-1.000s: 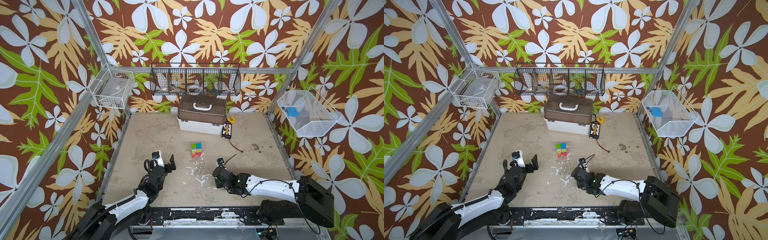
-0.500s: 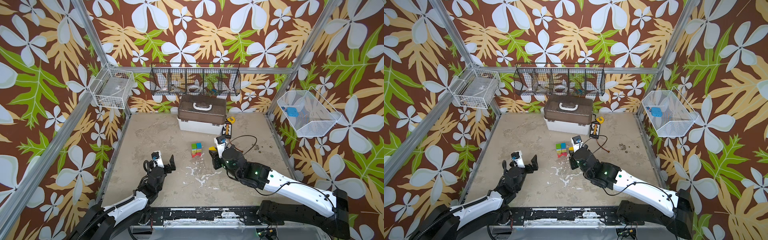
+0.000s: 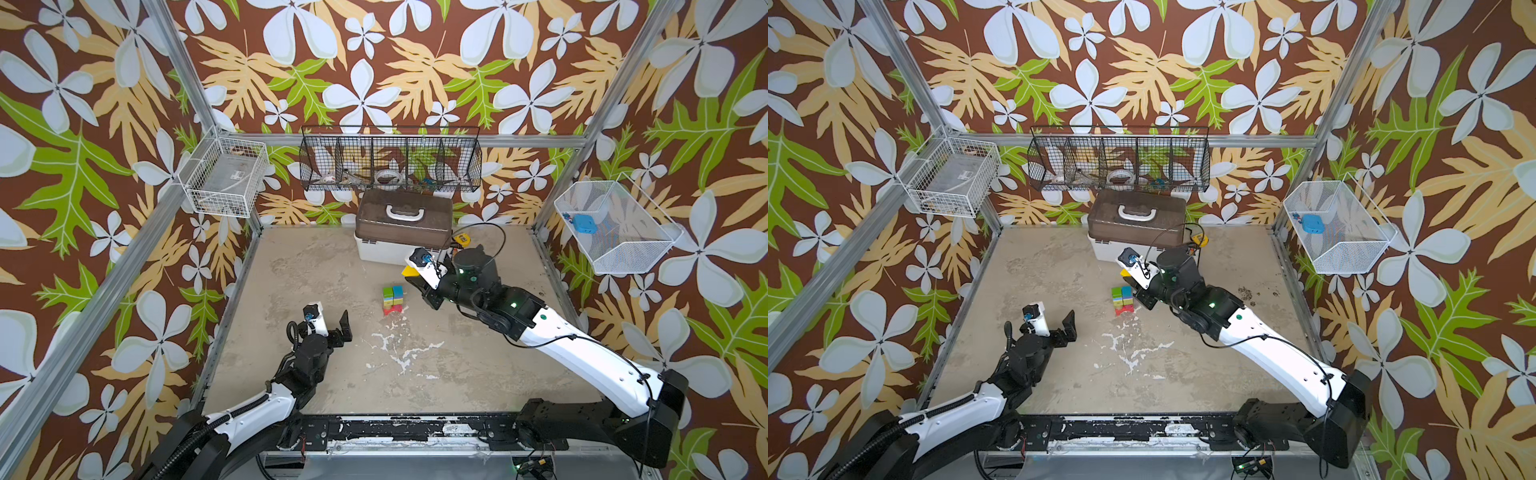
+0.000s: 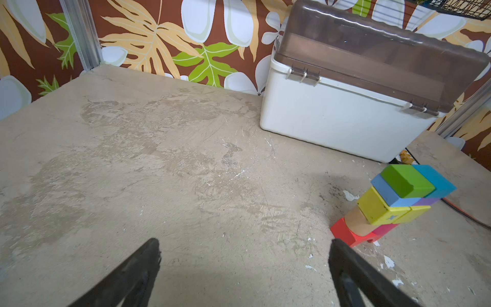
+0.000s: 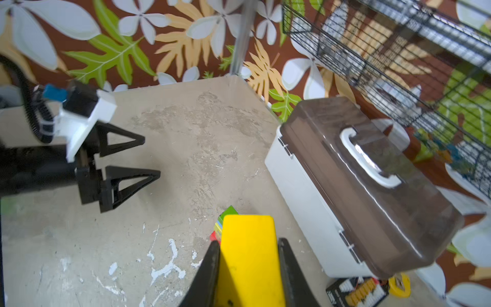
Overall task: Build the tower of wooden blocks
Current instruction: 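Lift the yellow prism with the right gripper and carry it over the tower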
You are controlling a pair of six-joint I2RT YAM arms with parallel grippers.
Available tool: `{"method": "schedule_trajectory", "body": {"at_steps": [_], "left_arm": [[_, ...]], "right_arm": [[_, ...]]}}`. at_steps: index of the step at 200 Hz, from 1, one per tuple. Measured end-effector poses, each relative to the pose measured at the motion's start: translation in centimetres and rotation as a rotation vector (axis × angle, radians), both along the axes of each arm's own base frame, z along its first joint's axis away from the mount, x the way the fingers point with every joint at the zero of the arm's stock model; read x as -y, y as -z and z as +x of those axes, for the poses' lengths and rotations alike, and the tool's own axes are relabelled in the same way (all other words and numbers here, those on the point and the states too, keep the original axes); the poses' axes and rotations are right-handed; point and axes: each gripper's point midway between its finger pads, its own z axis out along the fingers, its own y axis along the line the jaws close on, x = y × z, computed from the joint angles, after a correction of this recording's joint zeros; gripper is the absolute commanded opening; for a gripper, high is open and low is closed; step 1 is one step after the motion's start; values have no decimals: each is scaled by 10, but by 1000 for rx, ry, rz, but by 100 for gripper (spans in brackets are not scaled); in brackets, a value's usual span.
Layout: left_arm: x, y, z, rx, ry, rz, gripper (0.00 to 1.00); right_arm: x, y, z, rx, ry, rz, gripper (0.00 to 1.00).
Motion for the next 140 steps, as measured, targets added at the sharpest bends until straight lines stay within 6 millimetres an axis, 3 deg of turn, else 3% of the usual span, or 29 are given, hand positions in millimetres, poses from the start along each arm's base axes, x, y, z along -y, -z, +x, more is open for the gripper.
{"method": "schedule_trajectory", "body": {"at_steps": [16,38,68,115,140], "left_arm": [[0,0,-1,3,1,-3,100],[6,0,-3,8,43,-6,100],[33,-2,-14,37,236,5,100],[56,-28,-27,147,394,-13,100],[66,-29,-32,154,460,-14,100]], "right_arm": [[-7,2,-12,28,-174,-19,0],[-17,-4,1,69,-339,-72,0],[-28,21,-5,70,-570,-194,0],[-26,64,17,-34,-659,-325,0],[-27,83,28,-83,-653,-371,0]]}}
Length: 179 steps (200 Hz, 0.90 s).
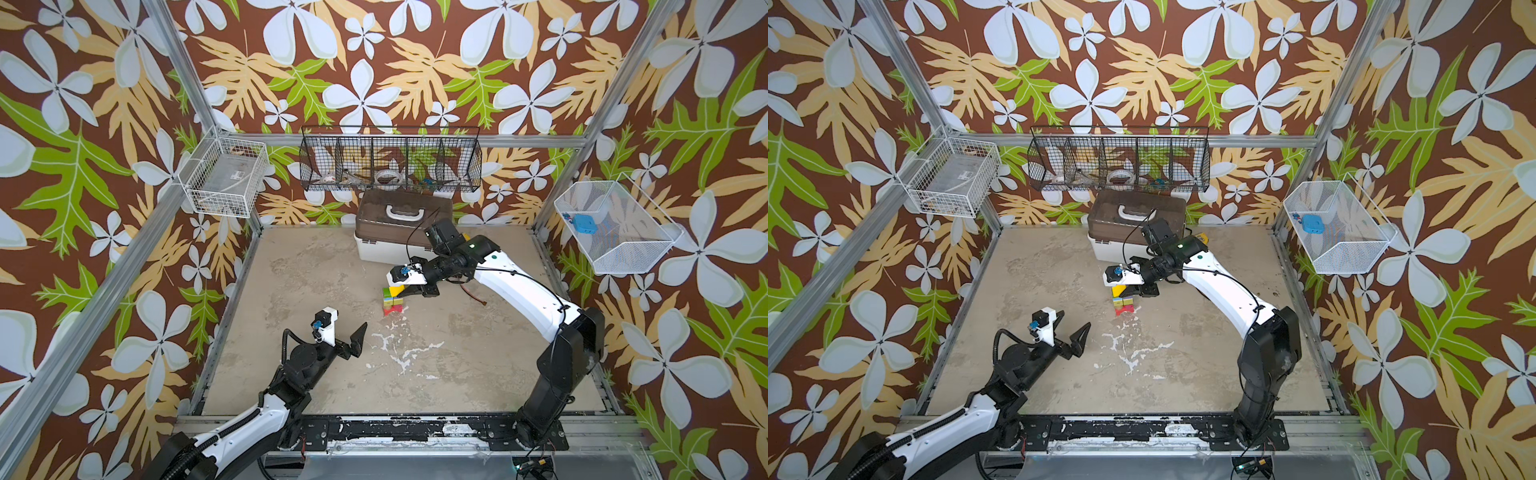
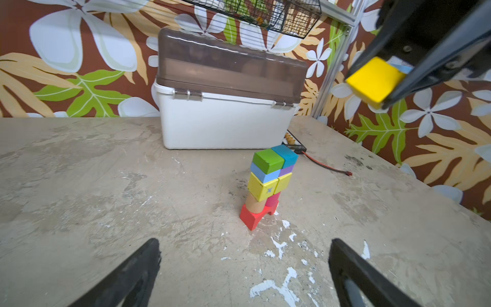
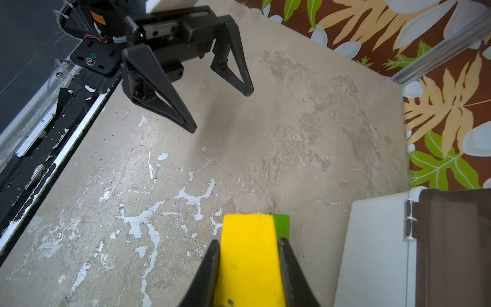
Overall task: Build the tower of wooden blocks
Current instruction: 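Lift the yellow prism with the right gripper and carry it over the tower, then lower the yellow prism onto the green and teal cubes atop the tower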
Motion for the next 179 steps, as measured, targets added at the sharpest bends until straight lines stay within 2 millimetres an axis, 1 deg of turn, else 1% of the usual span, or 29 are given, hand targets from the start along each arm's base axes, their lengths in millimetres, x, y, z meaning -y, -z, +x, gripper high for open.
{"method": "schedule_trajectory", "body": {"at_steps": [16,31,64,101,121,179], "left_arm": [[4,4,-2,-6,26,17,100],[5,6,-2,-10,33,23,100],[8,8,-3,-13,49,31,100],[8,9,-3,-17,51,35,100],[8,11,-3,-22,51,38,100],[8,14,-2,-32,51,44,100]], "right_arm": [[-1,6,8,-5,13,-23,0],[-3,8,14,-8,16,-28,0],[-14,14,27,-27,14,-35,0],[-19,41,43,-81,30,-96,0],[-19,51,45,-103,36,-120,0],[-17,63,46,-131,42,-153,0]]}}
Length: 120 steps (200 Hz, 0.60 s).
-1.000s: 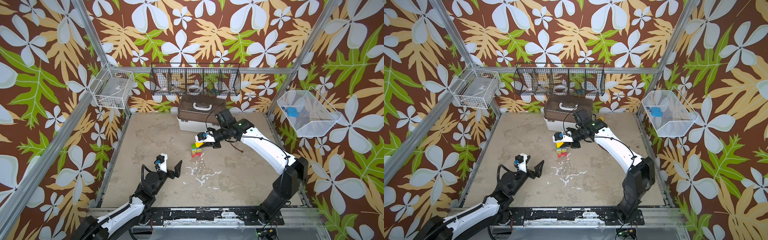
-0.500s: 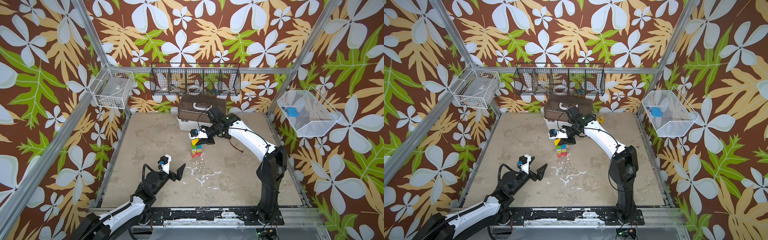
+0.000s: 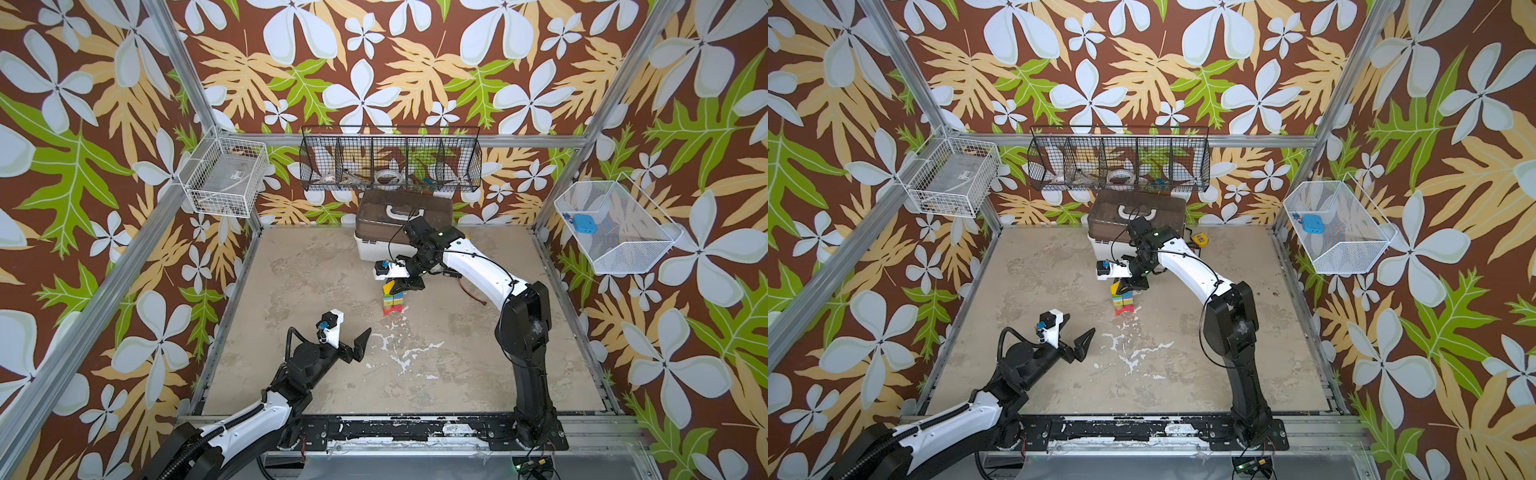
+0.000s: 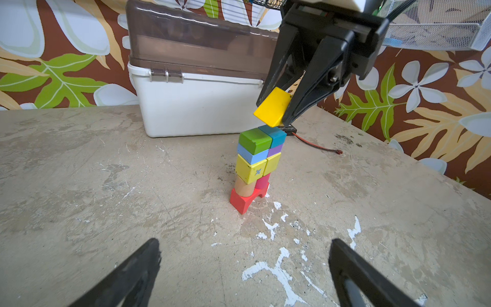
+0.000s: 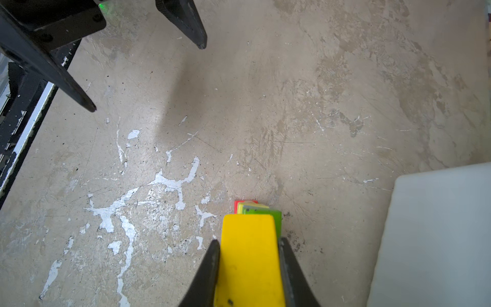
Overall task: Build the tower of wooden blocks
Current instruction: 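Lower the yellow prism onto the green and teal cubes atop the tower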
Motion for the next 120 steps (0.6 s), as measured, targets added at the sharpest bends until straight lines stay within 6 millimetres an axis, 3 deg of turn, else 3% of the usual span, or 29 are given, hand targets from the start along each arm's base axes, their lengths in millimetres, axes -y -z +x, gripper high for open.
{"method": "schedule_trajectory", "body": {"at_steps": [120], "left_arm": [[0,1,1,-2,-3,2,100]], "right_arm": [[-2,13,7,-21,17,-22,0]]}}
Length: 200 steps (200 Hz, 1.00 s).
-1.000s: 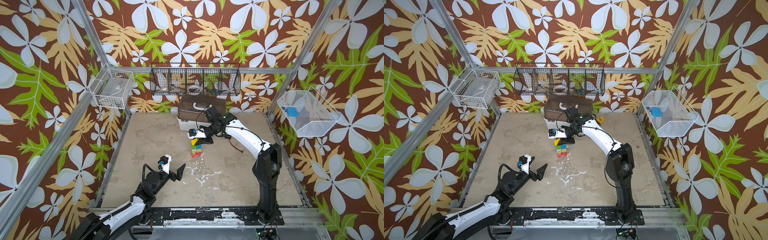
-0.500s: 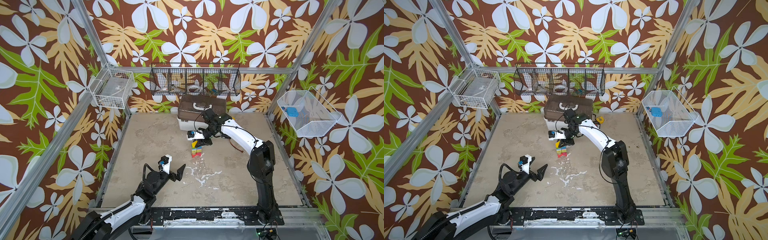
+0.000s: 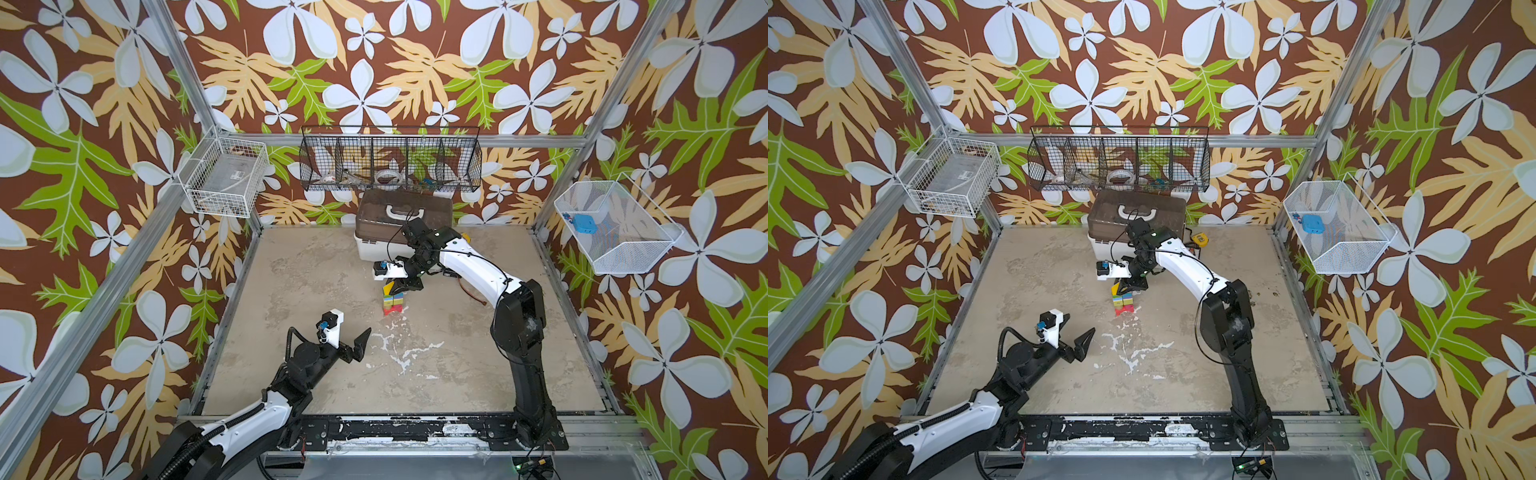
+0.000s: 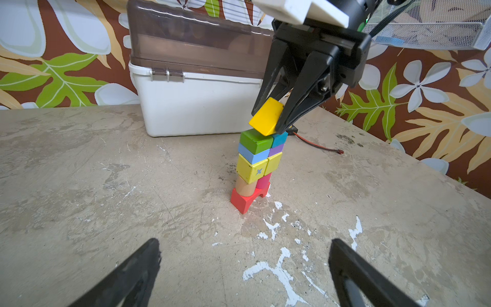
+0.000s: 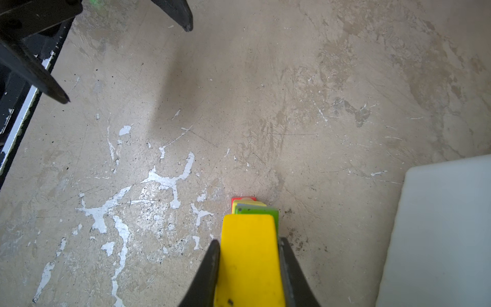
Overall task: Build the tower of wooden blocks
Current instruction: 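Lower the yellow prism onto the green and teal cubes atop the tower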
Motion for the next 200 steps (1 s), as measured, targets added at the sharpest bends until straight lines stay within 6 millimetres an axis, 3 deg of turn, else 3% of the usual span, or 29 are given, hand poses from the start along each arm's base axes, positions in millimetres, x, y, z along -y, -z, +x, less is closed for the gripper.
{"method": "schedule_trajectory", "body": {"at_steps": [133,200], "left_arm": [[0,1,0,-5,0,3,100],[0,2,0,-6,0,4,100]], "right_arm": [[0,9,5,-3,14,-23,4],[0,9,5,-11,27,-24,14]]}}
